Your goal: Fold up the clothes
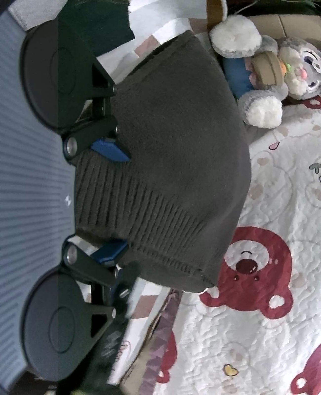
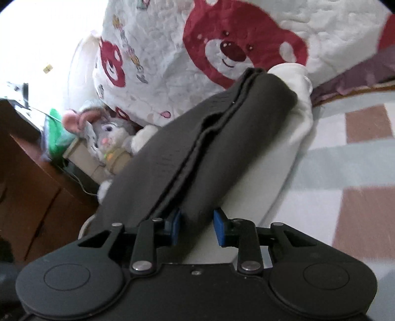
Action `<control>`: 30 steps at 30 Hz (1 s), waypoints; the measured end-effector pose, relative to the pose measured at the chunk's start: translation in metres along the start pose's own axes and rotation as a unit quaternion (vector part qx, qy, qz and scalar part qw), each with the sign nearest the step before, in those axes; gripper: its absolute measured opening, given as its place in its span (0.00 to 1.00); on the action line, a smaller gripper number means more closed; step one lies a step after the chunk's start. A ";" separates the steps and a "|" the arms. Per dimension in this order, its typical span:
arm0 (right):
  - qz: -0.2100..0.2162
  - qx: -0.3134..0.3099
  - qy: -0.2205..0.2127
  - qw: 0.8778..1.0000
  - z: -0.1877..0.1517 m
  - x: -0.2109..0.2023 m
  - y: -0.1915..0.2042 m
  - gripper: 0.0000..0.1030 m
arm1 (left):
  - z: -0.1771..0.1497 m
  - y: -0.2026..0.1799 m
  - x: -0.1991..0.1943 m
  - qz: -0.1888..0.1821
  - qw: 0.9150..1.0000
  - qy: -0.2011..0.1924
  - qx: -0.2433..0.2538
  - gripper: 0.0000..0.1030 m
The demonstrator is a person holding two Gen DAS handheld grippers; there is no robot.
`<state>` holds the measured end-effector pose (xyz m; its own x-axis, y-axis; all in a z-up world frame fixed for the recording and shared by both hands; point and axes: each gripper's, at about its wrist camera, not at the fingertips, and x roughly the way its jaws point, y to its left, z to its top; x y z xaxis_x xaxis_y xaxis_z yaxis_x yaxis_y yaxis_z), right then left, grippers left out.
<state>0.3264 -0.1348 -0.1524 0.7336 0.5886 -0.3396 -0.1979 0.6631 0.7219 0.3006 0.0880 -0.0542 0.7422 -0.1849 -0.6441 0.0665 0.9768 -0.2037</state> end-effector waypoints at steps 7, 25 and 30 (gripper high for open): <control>-0.119 -0.090 0.008 0.989 -0.022 -0.048 0.015 0.34 | -0.007 -0.016 0.008 0.034 0.999 -0.015 0.011 0.77; -0.098 -0.126 0.005 0.987 -0.022 -0.180 0.087 0.38 | -0.042 -0.081 -0.093 0.031 0.998 0.041 0.038 0.87; -0.094 -0.133 0.035 0.986 -0.031 -0.226 0.108 0.41 | -0.056 -0.108 -0.139 0.035 0.996 0.040 0.069 0.96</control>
<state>0.1193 -0.1820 -0.0165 0.7293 0.4677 -0.4994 -0.2325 0.8558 0.4620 0.1529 0.0023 0.0161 0.6934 -0.1187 -0.7107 0.1116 0.9921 -0.0568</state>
